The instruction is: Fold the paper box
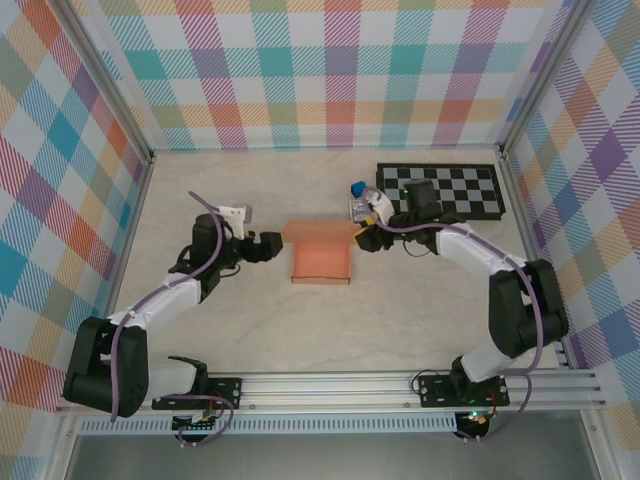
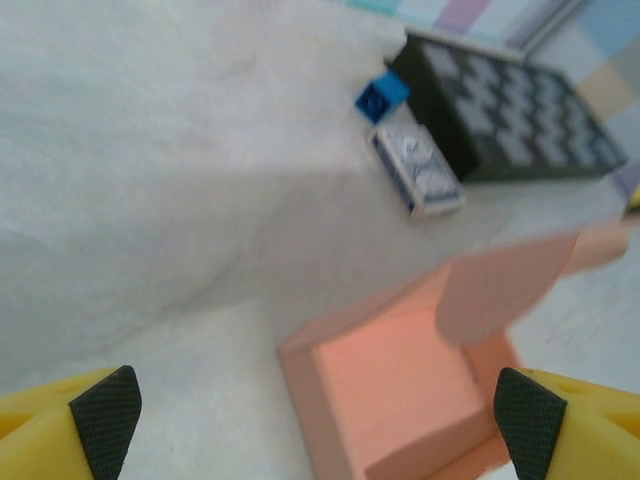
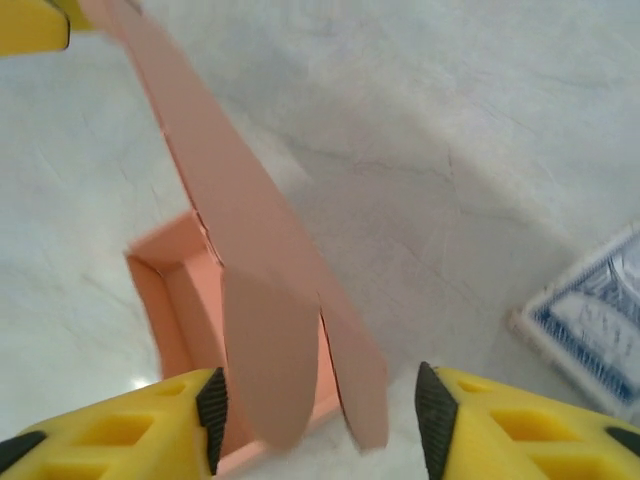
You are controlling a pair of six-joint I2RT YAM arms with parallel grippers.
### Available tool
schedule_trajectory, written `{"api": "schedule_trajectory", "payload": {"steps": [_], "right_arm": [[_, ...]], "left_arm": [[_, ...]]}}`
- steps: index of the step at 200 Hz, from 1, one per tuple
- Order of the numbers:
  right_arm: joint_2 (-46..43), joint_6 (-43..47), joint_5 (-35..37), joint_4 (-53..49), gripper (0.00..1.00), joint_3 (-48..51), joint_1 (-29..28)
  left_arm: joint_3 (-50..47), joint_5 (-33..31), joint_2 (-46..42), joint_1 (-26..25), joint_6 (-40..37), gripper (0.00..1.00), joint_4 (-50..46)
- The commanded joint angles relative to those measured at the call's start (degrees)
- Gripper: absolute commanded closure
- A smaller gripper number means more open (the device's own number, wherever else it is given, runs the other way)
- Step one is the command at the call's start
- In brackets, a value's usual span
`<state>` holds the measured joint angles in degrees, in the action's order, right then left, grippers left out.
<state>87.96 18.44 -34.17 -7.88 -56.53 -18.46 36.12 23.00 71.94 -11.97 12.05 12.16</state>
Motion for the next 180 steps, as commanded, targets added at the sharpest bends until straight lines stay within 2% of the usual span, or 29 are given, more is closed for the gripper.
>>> {"api": "schedule_trajectory", "payload": {"steps": [1,12,24,35,46,53,71,88,106,149,180], "right_arm": [[-6.22,-18.39,-5.50,4.46,0.39,3.69,0.80],[-8.37,-23.72,-2.31,4.01,0.37,4.45,0.86],[-9.94,-31.20,3.40,2.06,0.28,4.08,1.08],[-10.20,-41.92,10.49,-2.65,0.18,2.01,2.11],[-9.14,-51.43,9.71,-6.18,0.12,0.24,4.23],[-8.19,-56.21,7.66,-6.70,0.00,-0.22,5.35],[-6.49,-65.79,3.11,-4.53,0.00,0.11,6.62],[-2.97,-69.61,-2.95,-3.62,0.00,-1.97,6.74],[1.28,-72.65,-8.82,-2.14,0.00,-3.88,6.43],[5.84,-76.13,-12.33,1.19,0.00,-4.87,5.25],[7.68,-78.56,-12.24,3.91,0.00,-5.35,3.92]], "left_arm": [[4.49,7.12,-1.45,3.04,8.82,0.03,-3.44],[8.58,8.03,-0.47,3.97,10.28,0.02,-9.42],[12.94,11.39,2.05,4.67,12.89,0.00,-13.95],[17.64,13.42,5.92,4.97,16.83,0.00,-18.67],[21.38,15.34,10.17,4.99,20.98,0.00,-21.67],[23.01,15.98,12.49,5.04,24.64,0.00,-23.08],[24.68,17.84,16.84,5.04,30.80,0.01,-22.49],[22.50,20.04,18.98,4.86,37.62,0.02,-14.99],[21.21,21.99,20.90,4.17,42.54,0.02,-11.08],[19.16,22.28,21.83,2.53,46.35,0.01,-8.36],[18.92,22.43,22.95,2.36,48.52,0.01,-5.62]]}}
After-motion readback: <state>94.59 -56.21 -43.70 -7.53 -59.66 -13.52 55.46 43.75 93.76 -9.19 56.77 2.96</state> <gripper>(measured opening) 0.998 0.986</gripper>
